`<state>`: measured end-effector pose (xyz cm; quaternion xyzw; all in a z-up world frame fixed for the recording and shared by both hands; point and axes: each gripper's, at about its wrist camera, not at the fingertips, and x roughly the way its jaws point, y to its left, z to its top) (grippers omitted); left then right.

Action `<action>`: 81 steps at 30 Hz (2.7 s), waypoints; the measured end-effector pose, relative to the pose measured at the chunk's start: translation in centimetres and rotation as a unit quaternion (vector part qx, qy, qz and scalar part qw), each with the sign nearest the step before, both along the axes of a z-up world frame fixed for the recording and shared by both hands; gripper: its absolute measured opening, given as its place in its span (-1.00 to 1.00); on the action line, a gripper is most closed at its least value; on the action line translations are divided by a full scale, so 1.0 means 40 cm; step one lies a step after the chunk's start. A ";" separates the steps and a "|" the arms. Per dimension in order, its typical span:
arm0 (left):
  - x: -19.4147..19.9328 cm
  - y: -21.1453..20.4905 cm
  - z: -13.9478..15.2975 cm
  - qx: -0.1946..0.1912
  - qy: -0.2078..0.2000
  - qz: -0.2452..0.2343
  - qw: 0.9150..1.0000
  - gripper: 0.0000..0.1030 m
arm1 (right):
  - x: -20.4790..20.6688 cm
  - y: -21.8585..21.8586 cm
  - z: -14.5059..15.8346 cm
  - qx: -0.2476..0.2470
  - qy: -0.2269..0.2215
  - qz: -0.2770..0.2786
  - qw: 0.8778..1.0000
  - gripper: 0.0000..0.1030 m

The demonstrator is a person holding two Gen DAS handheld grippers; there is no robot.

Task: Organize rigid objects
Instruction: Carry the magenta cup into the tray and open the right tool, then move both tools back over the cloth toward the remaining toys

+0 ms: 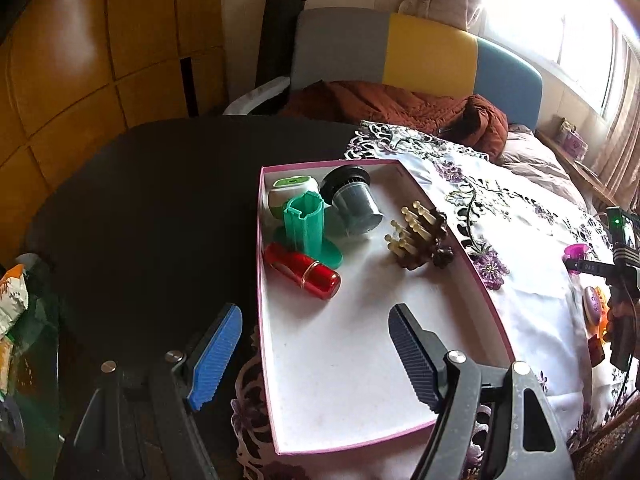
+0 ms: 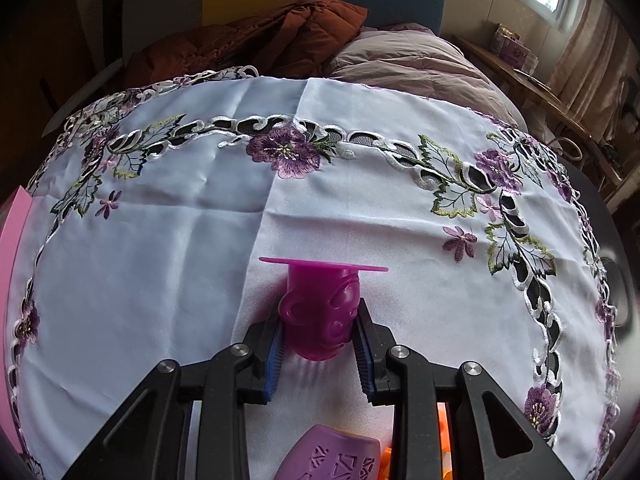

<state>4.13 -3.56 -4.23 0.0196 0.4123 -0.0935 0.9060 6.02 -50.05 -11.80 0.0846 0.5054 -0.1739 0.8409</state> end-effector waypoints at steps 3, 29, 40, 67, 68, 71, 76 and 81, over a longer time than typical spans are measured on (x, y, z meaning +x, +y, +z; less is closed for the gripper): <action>-0.001 0.000 0.000 0.001 -0.001 0.000 1.000 0.50 | 0.000 0.001 0.000 -0.001 0.000 0.000 1.000 -0.40; -0.002 0.094 -0.025 -0.026 0.022 0.035 0.999 0.49 | -0.004 0.099 0.036 0.007 -0.002 0.036 0.999 -0.41; 0.005 0.149 -0.028 -0.034 0.017 0.069 0.997 0.49 | -0.005 0.397 0.203 0.065 -0.100 0.191 0.974 -0.41; 0.021 0.179 -0.062 -0.052 0.037 0.078 0.995 0.49 | 0.092 0.904 0.120 0.091 -0.061 0.368 0.923 0.05; 0.021 0.179 -0.061 -0.052 0.036 0.077 0.995 0.49 | 0.085 0.901 0.128 0.093 -0.066 0.368 0.923 0.08; 0.018 0.178 -0.054 -0.050 0.032 0.078 0.995 0.49 | 0.062 0.889 0.156 0.098 -0.086 0.368 0.920 0.21; 0.008 0.162 -0.038 -0.045 0.019 0.069 0.996 0.49 | 0.015 0.850 0.199 0.093 -0.117 0.351 0.925 0.39; -0.002 0.145 -0.024 -0.037 0.009 0.056 0.998 0.49 | -0.021 0.784 0.230 0.079 -0.139 0.324 0.932 0.53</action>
